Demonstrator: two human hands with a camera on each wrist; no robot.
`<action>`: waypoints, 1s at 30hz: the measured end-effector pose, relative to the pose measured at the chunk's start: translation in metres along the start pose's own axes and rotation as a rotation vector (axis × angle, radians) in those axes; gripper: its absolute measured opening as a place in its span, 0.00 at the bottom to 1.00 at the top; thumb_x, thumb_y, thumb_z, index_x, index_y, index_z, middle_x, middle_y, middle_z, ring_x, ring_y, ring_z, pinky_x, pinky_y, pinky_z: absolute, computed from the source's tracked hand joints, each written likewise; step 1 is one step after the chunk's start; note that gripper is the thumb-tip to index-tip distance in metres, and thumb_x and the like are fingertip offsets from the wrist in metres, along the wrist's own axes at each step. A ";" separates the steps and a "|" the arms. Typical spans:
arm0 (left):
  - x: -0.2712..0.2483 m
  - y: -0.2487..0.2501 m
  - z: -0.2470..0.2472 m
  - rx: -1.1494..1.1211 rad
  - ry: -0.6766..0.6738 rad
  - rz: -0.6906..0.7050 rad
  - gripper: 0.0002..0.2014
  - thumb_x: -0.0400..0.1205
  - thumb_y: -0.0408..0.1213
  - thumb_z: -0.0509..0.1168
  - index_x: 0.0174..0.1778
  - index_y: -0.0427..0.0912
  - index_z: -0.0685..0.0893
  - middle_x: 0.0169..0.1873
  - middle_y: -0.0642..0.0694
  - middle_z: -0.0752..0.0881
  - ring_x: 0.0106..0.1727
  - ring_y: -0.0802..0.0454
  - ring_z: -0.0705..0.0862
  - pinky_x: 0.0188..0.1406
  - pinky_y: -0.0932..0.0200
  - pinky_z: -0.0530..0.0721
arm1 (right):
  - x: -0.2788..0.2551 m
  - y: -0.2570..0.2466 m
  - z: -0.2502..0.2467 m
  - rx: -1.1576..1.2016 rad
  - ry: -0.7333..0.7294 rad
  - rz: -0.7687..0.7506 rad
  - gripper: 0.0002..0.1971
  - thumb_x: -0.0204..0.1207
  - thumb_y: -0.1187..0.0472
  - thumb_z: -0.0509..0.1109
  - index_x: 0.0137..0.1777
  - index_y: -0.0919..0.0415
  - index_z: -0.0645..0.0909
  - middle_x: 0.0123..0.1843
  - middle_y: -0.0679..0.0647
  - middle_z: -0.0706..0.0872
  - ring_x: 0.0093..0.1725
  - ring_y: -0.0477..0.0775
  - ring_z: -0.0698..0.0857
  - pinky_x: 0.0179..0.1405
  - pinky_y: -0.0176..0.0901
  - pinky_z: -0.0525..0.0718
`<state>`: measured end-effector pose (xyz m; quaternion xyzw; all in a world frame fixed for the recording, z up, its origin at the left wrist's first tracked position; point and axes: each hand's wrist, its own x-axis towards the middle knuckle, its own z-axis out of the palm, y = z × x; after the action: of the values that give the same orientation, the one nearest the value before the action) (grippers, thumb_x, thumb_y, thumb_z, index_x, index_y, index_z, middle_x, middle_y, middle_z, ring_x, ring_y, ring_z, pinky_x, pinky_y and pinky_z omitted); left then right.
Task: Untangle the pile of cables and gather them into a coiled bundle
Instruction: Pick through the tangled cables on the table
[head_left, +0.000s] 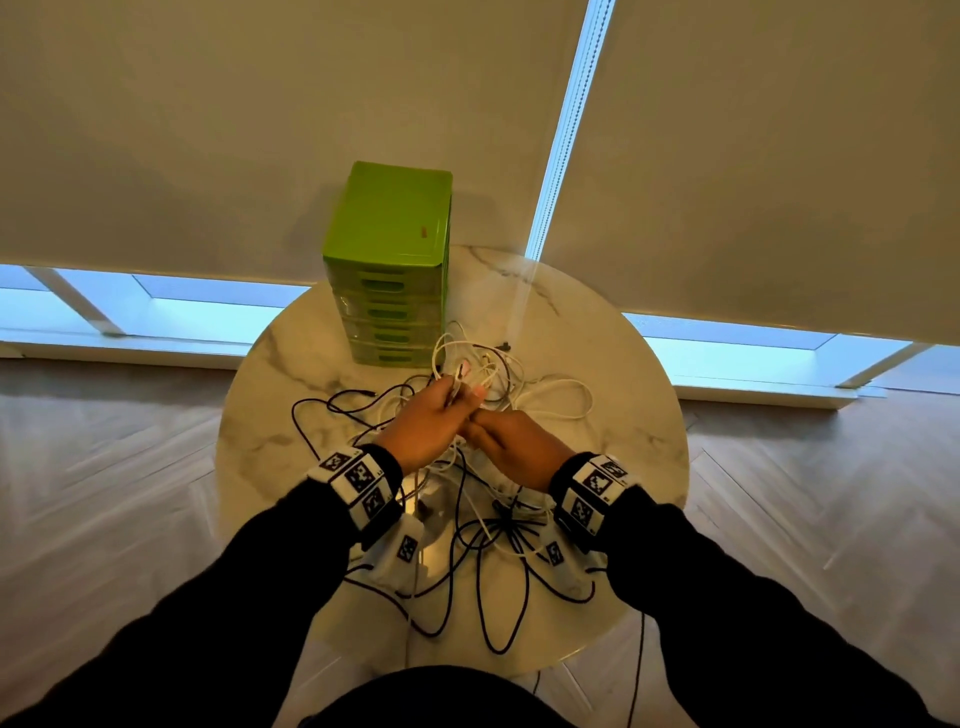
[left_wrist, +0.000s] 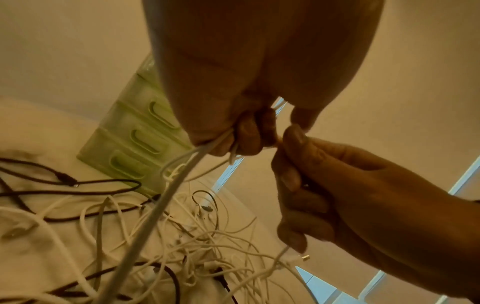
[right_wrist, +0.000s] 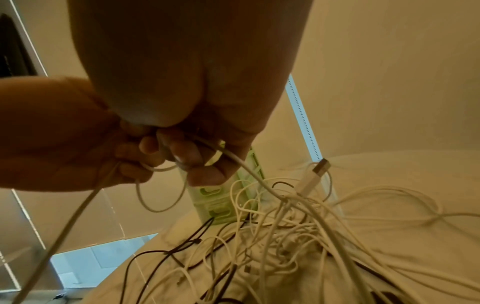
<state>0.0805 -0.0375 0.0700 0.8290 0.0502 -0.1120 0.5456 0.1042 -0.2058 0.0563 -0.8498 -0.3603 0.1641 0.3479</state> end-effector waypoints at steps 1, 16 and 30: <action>-0.002 0.002 0.001 0.006 0.004 0.025 0.13 0.89 0.54 0.59 0.62 0.51 0.80 0.60 0.43 0.87 0.60 0.46 0.85 0.68 0.44 0.80 | 0.000 -0.001 0.002 0.008 -0.004 -0.007 0.13 0.90 0.57 0.58 0.58 0.63 0.82 0.48 0.59 0.88 0.42 0.51 0.82 0.44 0.40 0.75; 0.001 0.028 -0.060 -0.245 0.474 0.211 0.11 0.92 0.49 0.52 0.52 0.46 0.73 0.38 0.50 0.70 0.42 0.60 0.73 0.52 0.62 0.78 | -0.015 0.041 -0.015 0.292 0.253 0.258 0.12 0.91 0.59 0.58 0.63 0.63 0.81 0.41 0.56 0.88 0.39 0.56 0.91 0.43 0.51 0.90; 0.005 0.055 0.042 -0.220 0.142 0.300 0.16 0.91 0.50 0.55 0.54 0.39 0.75 0.35 0.50 0.77 0.31 0.61 0.75 0.37 0.57 0.78 | -0.075 -0.005 -0.078 0.289 0.406 0.325 0.12 0.91 0.58 0.56 0.60 0.60 0.80 0.40 0.59 0.90 0.20 0.52 0.76 0.22 0.39 0.76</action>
<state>0.0909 -0.0982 0.1026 0.7683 -0.0237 0.0354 0.6386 0.0918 -0.2945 0.1163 -0.8535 -0.1151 0.0939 0.4995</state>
